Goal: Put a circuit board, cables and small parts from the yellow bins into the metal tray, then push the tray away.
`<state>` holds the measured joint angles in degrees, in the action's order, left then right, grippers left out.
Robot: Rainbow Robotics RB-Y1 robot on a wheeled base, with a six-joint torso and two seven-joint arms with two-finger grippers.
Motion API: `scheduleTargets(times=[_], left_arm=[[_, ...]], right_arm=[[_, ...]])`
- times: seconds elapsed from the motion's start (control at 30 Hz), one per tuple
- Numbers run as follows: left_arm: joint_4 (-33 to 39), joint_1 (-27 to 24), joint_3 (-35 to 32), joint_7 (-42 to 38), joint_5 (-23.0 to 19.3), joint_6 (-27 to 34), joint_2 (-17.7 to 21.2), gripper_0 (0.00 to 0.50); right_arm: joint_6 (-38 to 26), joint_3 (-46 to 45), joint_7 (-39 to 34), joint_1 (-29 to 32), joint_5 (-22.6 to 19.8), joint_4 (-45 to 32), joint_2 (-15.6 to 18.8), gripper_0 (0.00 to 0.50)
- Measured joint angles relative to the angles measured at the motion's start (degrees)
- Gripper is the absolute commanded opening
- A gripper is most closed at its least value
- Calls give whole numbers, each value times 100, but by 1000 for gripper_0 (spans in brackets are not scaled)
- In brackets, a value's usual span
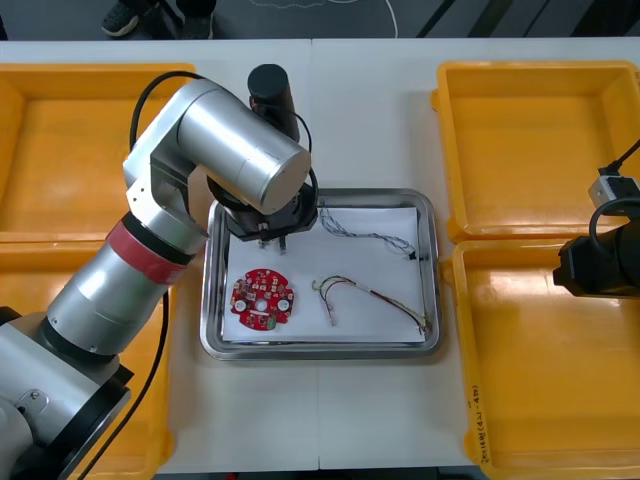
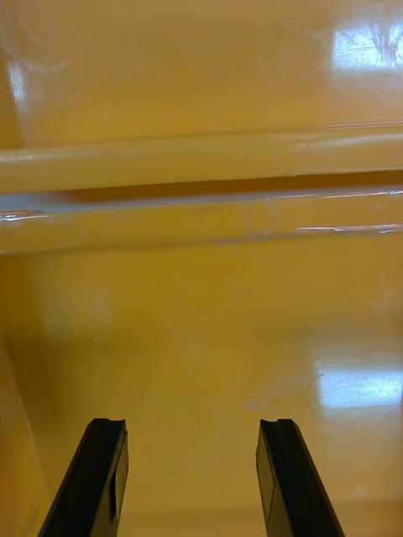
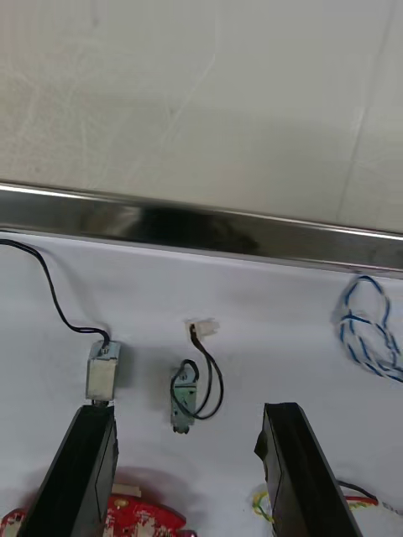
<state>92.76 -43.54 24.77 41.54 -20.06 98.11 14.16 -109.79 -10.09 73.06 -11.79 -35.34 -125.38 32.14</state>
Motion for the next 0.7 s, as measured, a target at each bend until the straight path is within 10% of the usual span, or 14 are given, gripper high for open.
scheduleTargets(times=[0.7], left_arm=[[1697, 6, -1375, 45, -1114, 1141, 1115, 500]], right_arm=[[0, 0, 0, 22, -185, -2, -1, 445]])
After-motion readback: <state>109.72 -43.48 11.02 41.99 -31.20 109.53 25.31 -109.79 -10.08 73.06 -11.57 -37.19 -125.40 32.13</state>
